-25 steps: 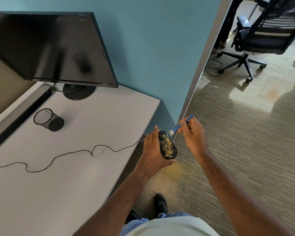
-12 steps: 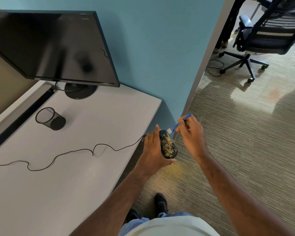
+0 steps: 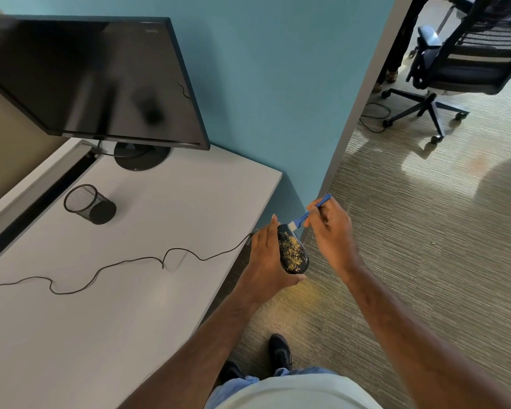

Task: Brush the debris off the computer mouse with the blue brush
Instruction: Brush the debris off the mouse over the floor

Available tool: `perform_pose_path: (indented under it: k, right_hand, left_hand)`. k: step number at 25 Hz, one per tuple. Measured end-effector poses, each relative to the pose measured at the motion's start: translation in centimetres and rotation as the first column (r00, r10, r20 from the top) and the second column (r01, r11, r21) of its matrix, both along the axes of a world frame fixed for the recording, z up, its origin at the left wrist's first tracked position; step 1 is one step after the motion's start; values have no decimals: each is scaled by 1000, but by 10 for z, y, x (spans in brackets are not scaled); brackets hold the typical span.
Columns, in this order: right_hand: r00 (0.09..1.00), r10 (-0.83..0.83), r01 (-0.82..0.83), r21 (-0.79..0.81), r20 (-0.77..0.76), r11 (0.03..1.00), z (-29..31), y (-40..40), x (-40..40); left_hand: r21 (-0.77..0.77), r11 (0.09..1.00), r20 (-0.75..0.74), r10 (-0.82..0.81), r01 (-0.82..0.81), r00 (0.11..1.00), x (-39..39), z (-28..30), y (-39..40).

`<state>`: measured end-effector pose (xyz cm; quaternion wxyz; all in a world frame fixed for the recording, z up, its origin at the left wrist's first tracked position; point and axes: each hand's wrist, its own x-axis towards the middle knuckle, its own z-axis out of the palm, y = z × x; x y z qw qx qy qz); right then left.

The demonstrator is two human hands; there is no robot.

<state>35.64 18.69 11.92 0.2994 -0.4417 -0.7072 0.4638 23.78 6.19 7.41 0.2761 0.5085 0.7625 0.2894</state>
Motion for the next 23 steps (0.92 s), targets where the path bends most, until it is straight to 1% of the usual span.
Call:
perform_pose_path:
  k: [4,9,11,14,16,19,23]
  right_hand:
    - [998,63,-63,2,32,998,-4,-7,-6]
    - [1000,-10,10,-17,-24,1000,-9,-3,2]
    - [999,6,-6,-4,-38,1000,-7,-3,0]
    - [997,74,-75,38,24,996,-9,-6,-2]
    - [997,66,-68,46,41,997,-14,-4,2]
    - [1000,4,-4,18,-23,1000,-15,-2,7]
    - [998,55,-55,18,-19,998,-12,-7,7]
  left_hand:
    - [26,1000,-21,13,-12,1000,0,-1,2]
    - [7,1000,-14,-8,8,1000,-1,-3,0]
    - [10,1000,-11,-12,12,1000,0,-3,0]
    - [31,999,-29,-8,9,1000,2,-2,0]
    - [38,999,-36,-16,17,999,2,-2,-1]
    - [42,999,-41,-17,18,999,2,-4,-2]
    - [29,999,-50,-14,15,999,2,-5,-2]
